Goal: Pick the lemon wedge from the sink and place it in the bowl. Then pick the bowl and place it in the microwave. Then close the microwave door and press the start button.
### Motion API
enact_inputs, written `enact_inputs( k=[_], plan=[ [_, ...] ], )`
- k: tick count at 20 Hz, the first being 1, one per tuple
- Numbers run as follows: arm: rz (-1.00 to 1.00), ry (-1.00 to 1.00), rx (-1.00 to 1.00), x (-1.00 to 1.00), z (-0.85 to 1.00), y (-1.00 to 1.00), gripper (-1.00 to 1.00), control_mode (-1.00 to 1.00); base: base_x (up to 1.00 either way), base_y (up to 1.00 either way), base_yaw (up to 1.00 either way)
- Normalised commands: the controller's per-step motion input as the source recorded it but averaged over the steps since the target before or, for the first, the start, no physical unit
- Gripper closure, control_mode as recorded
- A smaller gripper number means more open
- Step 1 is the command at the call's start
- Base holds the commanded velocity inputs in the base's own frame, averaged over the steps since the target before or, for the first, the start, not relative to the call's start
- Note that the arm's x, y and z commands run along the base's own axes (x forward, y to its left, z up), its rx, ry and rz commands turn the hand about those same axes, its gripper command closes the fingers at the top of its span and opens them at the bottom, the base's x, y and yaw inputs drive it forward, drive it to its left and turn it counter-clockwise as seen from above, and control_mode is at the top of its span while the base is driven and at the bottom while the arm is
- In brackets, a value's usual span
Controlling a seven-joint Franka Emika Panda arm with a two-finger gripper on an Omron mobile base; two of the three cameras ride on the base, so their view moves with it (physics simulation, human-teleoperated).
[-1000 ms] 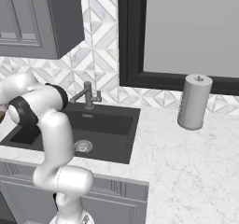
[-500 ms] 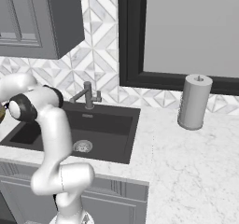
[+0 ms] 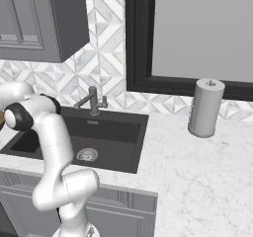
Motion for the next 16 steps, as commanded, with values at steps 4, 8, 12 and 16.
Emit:
enact_inputs(
  k=[4,8,12,16],
  plan=[
    [-0.05,0.00,0.00,0.11,-0.45,0.04,1.00,-1.00,0.00,0.00,0.00],
    [-0.07,0.03,0.00,0.12,-0.25,0.04,-1.00,-1.00,0.00,0.00,0.00],
    [-0.07,0.02,0.00,0.05,-0.13,0.10,-1.00,-1.00,0.00,0.00,0.00],
    [-0.05,0.00,0.00,0.00,-0.05,0.00,-1.00,-1.00,0.00,0.00,0.00]
  ],
)
